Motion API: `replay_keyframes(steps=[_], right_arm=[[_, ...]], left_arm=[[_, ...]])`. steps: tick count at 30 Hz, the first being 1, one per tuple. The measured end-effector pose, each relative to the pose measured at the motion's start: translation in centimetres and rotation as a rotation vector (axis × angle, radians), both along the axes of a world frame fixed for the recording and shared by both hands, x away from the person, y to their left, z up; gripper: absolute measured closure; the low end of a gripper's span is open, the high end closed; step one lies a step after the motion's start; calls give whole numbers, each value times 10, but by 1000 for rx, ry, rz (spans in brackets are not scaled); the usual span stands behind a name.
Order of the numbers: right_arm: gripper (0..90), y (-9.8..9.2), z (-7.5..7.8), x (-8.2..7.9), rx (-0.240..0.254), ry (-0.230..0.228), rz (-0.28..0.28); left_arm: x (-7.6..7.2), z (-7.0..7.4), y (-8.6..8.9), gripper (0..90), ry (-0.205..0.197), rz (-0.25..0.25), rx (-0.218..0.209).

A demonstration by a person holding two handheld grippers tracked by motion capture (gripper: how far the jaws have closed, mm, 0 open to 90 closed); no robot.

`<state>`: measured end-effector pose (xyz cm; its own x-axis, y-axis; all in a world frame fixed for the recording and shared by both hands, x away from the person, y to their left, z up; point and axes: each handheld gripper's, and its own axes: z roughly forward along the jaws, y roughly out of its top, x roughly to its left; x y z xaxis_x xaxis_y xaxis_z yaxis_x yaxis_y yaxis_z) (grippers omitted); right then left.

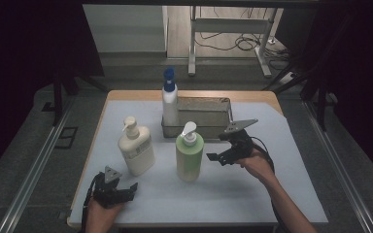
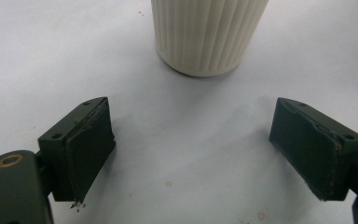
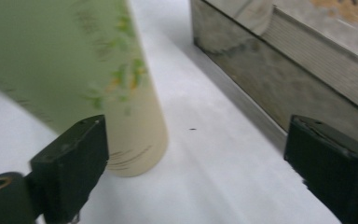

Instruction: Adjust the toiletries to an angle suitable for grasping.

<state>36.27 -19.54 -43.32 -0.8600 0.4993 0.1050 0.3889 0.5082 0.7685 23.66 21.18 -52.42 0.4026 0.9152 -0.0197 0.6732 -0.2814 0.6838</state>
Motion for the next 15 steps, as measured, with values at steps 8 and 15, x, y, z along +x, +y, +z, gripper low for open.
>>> replay_keyframes(steps=[8,15], right_arm=[[22,6,1,-17,14,21,53],[5,18,4,-30,21,30,72]], left_arm=[[0,0,0,131,0,0,0],[0,0,0,131,-1,2,-2]])
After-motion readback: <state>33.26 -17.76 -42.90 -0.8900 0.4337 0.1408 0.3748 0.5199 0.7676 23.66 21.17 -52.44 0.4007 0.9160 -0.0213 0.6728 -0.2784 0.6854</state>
